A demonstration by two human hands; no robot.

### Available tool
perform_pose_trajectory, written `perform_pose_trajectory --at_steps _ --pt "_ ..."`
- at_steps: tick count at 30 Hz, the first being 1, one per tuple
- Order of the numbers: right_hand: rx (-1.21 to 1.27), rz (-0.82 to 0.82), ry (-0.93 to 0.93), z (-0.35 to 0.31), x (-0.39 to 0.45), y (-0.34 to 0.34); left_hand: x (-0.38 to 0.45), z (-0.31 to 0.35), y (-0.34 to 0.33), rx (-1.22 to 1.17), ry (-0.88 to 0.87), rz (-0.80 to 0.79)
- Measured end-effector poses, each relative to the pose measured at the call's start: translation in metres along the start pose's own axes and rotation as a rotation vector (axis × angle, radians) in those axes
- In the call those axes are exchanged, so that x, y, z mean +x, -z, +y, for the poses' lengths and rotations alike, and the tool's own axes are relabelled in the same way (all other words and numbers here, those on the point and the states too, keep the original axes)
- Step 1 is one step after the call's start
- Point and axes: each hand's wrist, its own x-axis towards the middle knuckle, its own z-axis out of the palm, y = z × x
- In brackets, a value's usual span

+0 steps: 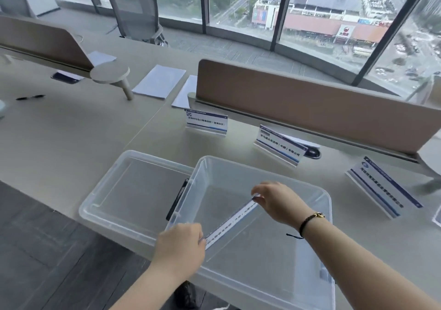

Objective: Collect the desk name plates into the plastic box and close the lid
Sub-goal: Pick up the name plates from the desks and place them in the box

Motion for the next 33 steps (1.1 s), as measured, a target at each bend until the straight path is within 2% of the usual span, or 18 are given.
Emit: perform_pose_trajectory --at_steps 6,9,19,33 --pt "-0.084 -0.077 -0.092 -0.004 0.033 -0.04 0.015 0.011 -0.03 0.24 0.03 -0.208" --pt "-0.081 -0.08 -0.114 -0.01 0.048 -0.055 0.022 0.014 -0.034 0.274 0.059 -0.261" --pt "-0.061 -0.099 -0.061 -0.031 0.094 -0.081 0.043 -0.004 -0.048 0.223 0.242 -0.296" --pt "-0.029 -0.094 -0.082 -0.051 0.13 -0.095 0.048 -0.012 -0.047 0.215 0.255 -0.271"
